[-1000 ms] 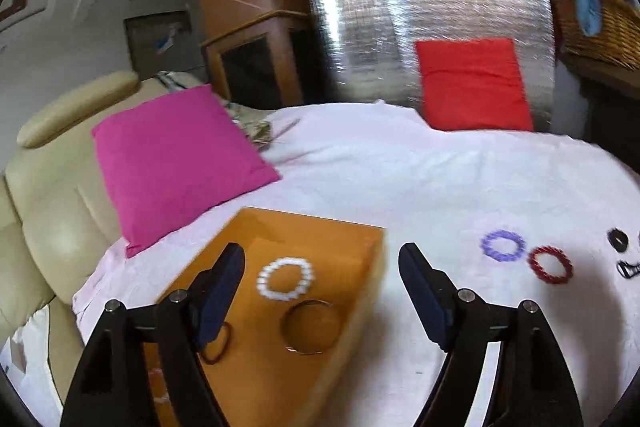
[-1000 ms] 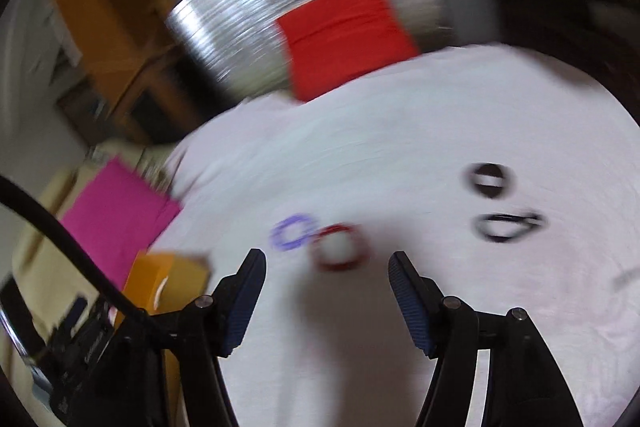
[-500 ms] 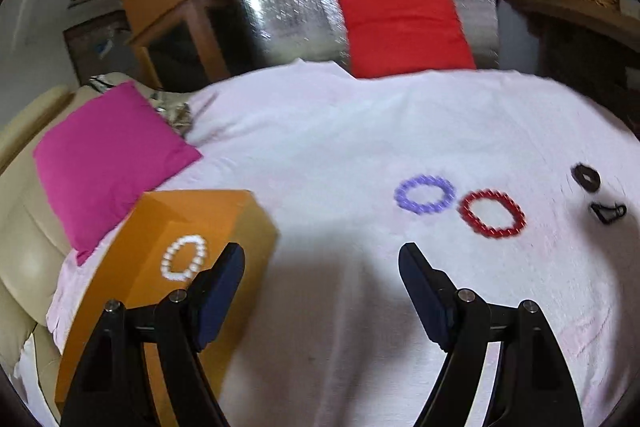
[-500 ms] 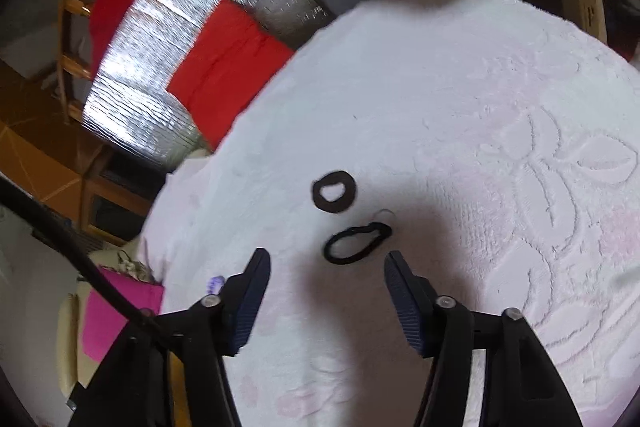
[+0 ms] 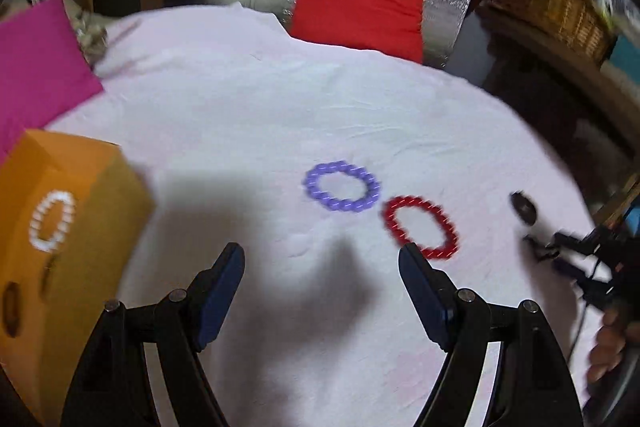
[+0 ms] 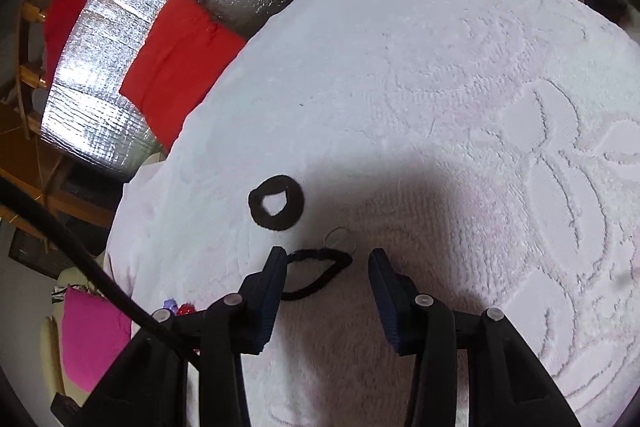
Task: Organize jewelry
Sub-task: 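Grasp the red beaded bracelet with the left gripper while the right grasps a black hair tie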
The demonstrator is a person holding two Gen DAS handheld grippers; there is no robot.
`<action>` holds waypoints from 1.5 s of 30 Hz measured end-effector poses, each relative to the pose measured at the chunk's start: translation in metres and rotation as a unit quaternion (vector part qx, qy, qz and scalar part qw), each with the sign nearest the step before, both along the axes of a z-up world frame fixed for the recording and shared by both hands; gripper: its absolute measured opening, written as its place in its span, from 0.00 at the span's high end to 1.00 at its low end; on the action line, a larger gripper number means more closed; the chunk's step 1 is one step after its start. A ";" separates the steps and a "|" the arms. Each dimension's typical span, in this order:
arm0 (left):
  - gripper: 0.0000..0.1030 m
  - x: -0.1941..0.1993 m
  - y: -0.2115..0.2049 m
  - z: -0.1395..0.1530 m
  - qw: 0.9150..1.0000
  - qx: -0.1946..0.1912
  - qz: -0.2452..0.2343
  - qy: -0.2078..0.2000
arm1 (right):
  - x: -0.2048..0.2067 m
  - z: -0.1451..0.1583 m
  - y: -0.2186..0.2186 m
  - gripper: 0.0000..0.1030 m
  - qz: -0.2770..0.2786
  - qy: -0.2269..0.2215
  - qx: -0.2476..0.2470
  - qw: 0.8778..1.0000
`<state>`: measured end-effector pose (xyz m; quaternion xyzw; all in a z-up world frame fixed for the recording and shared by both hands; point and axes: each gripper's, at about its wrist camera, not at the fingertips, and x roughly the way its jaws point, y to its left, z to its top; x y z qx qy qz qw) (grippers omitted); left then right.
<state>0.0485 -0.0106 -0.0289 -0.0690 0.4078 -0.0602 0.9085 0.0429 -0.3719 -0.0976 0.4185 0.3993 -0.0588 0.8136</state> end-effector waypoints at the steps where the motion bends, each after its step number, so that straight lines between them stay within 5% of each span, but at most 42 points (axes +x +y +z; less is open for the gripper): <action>1: 0.22 0.002 -0.003 -0.001 1.000 -0.008 -0.001 0.000 | 0.000 -0.001 0.001 0.65 0.000 0.001 -0.005 1.000; 7: 0.22 0.020 -0.031 -0.015 1.000 -0.010 -0.012 0.021 | 0.005 -0.003 0.008 0.77 0.009 0.014 -0.040 0.999; 20: 0.23 0.044 -0.057 -0.030 1.000 0.000 -0.004 0.025 | 0.007 -0.005 0.016 0.78 0.019 0.020 -0.054 0.998; 23: 0.49 0.045 -0.068 -0.031 0.999 0.053 -0.007 0.010 | 0.006 -0.006 0.013 0.79 0.024 0.018 -0.055 0.998; 25: 0.75 0.044 -0.068 -0.031 0.999 0.048 -0.017 0.004 | 0.006 -0.006 0.013 0.79 0.026 0.017 -0.055 0.998; 28: 0.90 0.042 -0.060 -0.030 0.999 0.043 -0.020 0.004 | 0.002 -0.005 0.014 0.79 0.022 0.015 -0.054 0.998; 37: 0.91 0.027 -0.038 -0.024 0.999 0.006 -0.035 0.029 | -0.001 0.006 0.015 0.83 0.022 -0.009 -0.040 0.999; 45: 0.91 -0.001 -0.027 0.003 0.998 0.004 -0.063 -0.004 | -0.010 0.021 0.008 0.85 0.032 -0.053 -0.003 0.998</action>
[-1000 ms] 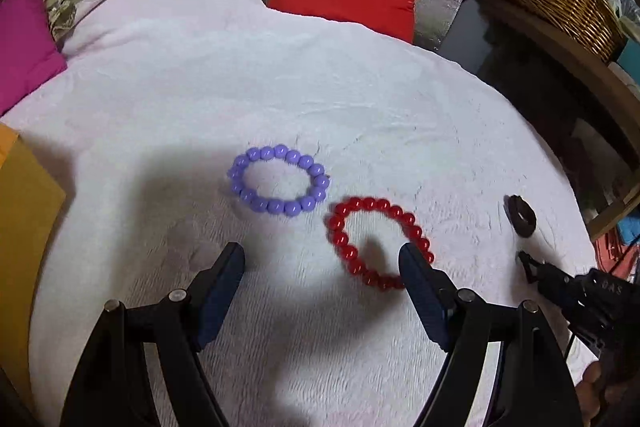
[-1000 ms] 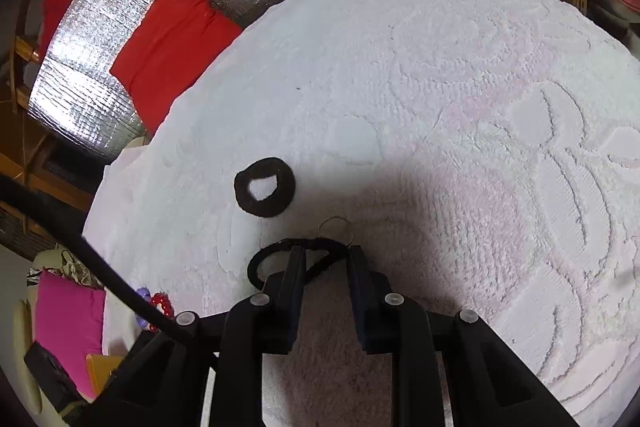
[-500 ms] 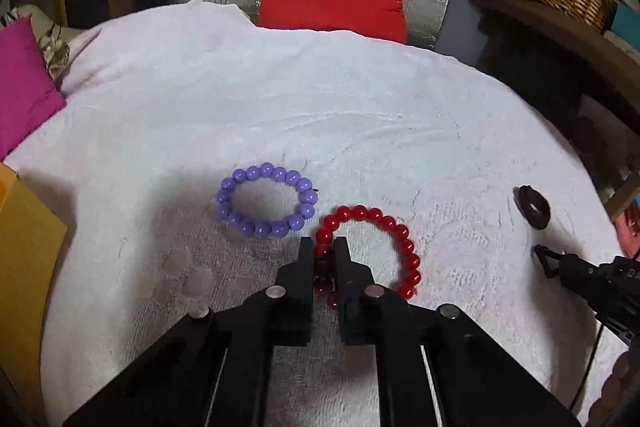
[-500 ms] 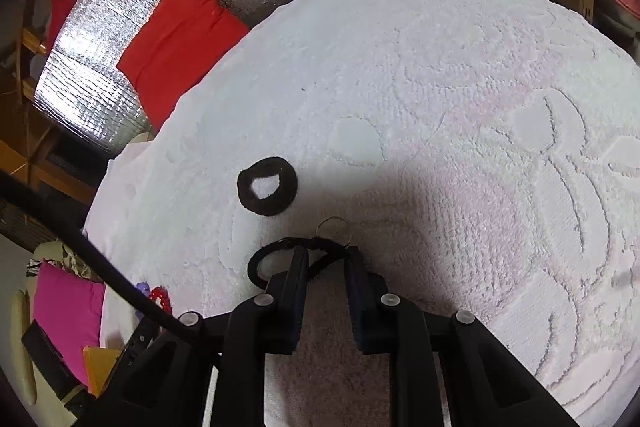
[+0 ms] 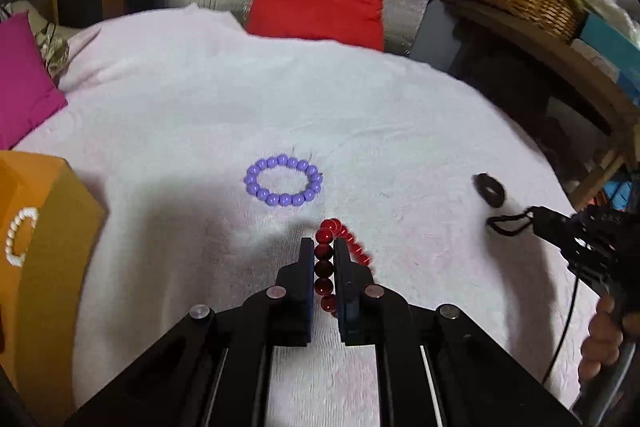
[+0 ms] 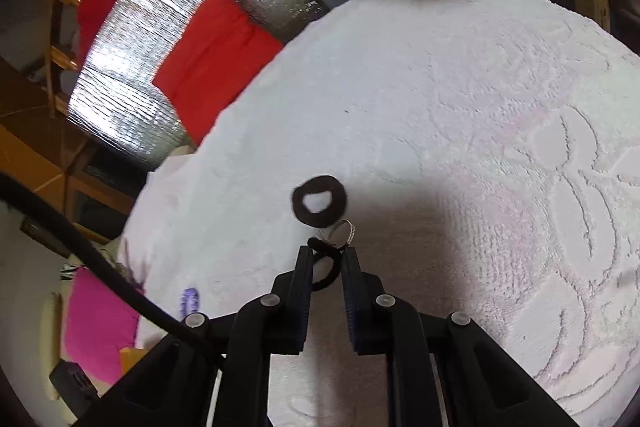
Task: Organize jewelry
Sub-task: 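Grasp the red beaded bracelet with the left gripper while the right grasps a black hair tie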
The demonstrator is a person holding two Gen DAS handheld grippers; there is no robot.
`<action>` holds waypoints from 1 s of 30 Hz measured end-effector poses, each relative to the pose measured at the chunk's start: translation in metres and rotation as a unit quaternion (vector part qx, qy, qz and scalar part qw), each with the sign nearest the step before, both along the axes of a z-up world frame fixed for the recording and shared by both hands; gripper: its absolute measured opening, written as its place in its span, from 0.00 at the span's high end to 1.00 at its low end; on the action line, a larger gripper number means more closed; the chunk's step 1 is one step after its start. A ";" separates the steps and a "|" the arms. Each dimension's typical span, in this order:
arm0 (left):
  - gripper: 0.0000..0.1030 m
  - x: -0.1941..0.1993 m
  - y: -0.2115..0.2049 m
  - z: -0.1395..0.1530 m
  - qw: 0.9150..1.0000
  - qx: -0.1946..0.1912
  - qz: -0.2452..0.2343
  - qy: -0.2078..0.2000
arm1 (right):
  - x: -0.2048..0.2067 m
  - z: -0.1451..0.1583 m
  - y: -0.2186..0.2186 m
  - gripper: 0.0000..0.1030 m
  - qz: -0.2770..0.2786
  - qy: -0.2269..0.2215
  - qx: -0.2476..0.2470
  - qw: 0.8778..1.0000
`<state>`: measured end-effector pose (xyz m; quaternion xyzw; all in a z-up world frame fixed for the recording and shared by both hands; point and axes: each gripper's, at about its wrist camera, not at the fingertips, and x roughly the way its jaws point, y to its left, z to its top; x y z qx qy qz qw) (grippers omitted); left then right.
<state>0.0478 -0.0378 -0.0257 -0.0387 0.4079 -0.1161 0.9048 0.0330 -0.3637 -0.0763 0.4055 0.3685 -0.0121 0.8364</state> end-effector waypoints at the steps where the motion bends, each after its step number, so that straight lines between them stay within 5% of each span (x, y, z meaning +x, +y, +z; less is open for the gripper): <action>1: 0.91 -0.004 0.001 0.004 1.000 -0.001 -0.003 -0.005 | -0.001 0.001 0.000 0.86 0.000 -0.003 0.004 1.000; 8: 0.91 -0.026 0.002 0.015 0.999 0.001 -0.030 -0.020 | -0.006 0.009 0.001 0.89 0.002 -0.019 0.022 1.000; 12: 0.91 -0.028 0.006 0.014 0.999 0.004 -0.035 -0.018 | -0.006 0.012 -0.004 0.85 -0.028 0.004 -0.010 1.000; 17: 0.91 -0.027 0.011 0.016 0.999 0.000 -0.029 -0.019 | 0.005 -0.004 -0.011 0.56 -0.035 0.046 -0.028 0.998; 24: 0.91 -0.030 0.012 0.018 0.999 -0.003 -0.033 -0.022 | 0.021 -0.020 -0.004 0.56 -0.035 0.049 -0.039 0.997; 28: 0.91 -0.031 0.015 0.021 0.999 -0.001 -0.030 -0.026 | 0.027 -0.026 0.003 0.79 -0.025 0.055 -0.040 0.997; 30: 0.91 -0.031 0.018 0.022 0.999 -0.004 -0.027 -0.026 | 0.028 -0.027 0.008 0.80 -0.020 0.059 -0.042 0.997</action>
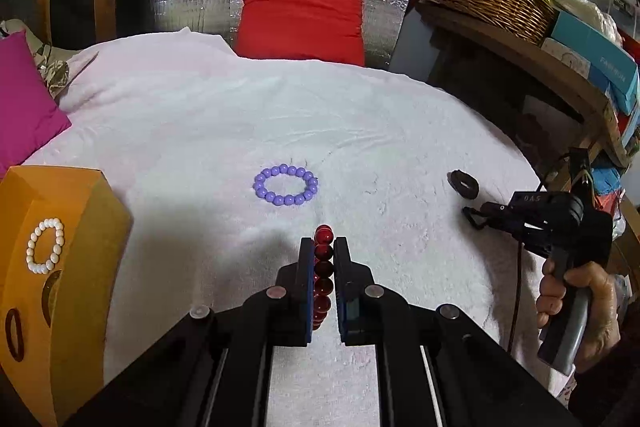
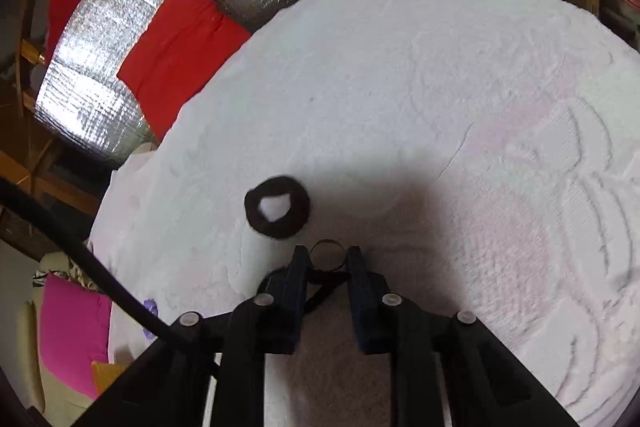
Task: Organize jewelry
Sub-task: 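Grasp the red beaded bracelet with the left gripper while the right grasps a black hair tie, then carry the red beaded bracelet and black hair tie into the orange box and open both grippers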
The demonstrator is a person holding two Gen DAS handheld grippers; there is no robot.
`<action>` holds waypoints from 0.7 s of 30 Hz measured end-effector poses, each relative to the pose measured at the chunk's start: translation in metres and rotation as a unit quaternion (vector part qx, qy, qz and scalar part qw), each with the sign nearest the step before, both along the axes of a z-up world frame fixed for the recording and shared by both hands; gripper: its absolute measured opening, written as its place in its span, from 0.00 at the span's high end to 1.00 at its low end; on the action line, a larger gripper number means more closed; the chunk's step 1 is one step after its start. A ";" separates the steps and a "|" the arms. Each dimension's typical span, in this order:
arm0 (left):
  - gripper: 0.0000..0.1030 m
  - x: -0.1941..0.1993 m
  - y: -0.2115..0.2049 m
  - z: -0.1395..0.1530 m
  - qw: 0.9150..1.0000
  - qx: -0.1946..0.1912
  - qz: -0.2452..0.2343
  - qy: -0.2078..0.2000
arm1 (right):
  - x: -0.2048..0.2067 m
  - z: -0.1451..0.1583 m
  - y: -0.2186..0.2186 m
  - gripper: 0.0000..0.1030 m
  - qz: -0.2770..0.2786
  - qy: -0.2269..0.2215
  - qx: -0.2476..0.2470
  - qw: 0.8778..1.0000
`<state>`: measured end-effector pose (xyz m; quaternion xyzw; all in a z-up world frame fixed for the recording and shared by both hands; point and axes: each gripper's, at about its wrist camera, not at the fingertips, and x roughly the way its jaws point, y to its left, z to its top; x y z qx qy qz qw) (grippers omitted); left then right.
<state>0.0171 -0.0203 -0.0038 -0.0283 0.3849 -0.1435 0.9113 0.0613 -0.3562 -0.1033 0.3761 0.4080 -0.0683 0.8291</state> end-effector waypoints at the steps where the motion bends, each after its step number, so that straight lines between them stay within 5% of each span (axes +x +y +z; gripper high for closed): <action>1: 0.91 0.000 0.001 0.001 1.000 -0.001 0.001 0.000 | -0.001 0.002 0.002 0.80 -0.002 -0.002 -0.013 1.000; 21: 0.91 -0.037 0.029 0.039 0.998 -0.026 0.038 -0.053 | -0.023 0.060 0.039 0.80 0.054 -0.122 -0.019 0.991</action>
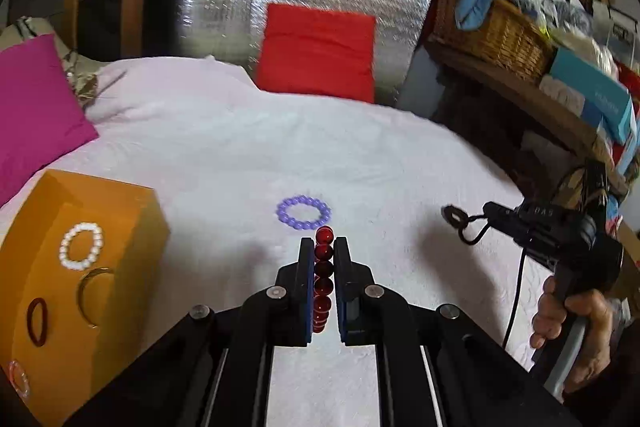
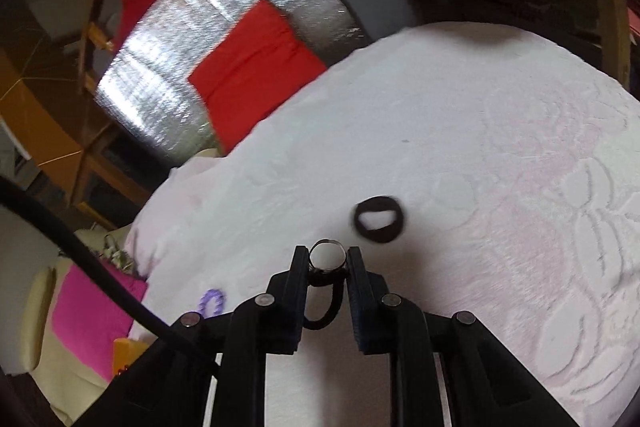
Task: Organize jewelry
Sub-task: 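Carry the red beaded bracelet and black hair tie into the orange box and open both grippers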
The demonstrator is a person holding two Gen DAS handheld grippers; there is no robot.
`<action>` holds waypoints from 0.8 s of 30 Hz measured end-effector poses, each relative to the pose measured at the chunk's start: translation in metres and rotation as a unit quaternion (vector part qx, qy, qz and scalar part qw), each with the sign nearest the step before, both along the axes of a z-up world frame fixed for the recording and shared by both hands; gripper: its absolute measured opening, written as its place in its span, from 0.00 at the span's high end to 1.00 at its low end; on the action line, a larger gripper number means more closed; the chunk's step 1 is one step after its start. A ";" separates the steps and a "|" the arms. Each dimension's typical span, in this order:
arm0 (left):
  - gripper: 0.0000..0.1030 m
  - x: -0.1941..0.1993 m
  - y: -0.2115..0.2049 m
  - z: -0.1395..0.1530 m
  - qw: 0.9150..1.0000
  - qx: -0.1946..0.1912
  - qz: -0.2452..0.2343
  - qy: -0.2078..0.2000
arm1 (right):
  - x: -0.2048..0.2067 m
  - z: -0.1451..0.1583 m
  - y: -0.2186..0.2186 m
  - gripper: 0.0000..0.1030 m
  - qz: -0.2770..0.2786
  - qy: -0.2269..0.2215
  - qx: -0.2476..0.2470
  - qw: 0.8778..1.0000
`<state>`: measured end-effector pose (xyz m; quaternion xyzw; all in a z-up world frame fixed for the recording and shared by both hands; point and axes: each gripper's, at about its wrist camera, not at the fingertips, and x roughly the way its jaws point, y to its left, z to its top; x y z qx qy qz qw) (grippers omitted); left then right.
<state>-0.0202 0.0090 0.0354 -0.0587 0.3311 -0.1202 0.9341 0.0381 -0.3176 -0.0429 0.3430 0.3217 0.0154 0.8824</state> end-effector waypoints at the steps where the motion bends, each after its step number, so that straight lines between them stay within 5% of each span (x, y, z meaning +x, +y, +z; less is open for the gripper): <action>1: 0.91 -0.005 0.005 0.004 1.000 -0.003 0.006 -0.006 | -0.002 0.002 0.004 0.80 0.007 -0.005 0.003 1.000; 12: 0.91 -0.079 0.085 0.044 0.993 -0.005 0.098 -0.068 | -0.021 0.040 0.107 0.80 0.136 -0.083 0.036 0.987; 24: 0.91 -0.142 0.195 0.043 0.978 0.027 0.206 -0.032 | -0.084 0.055 0.290 0.80 0.349 -0.128 0.024 0.928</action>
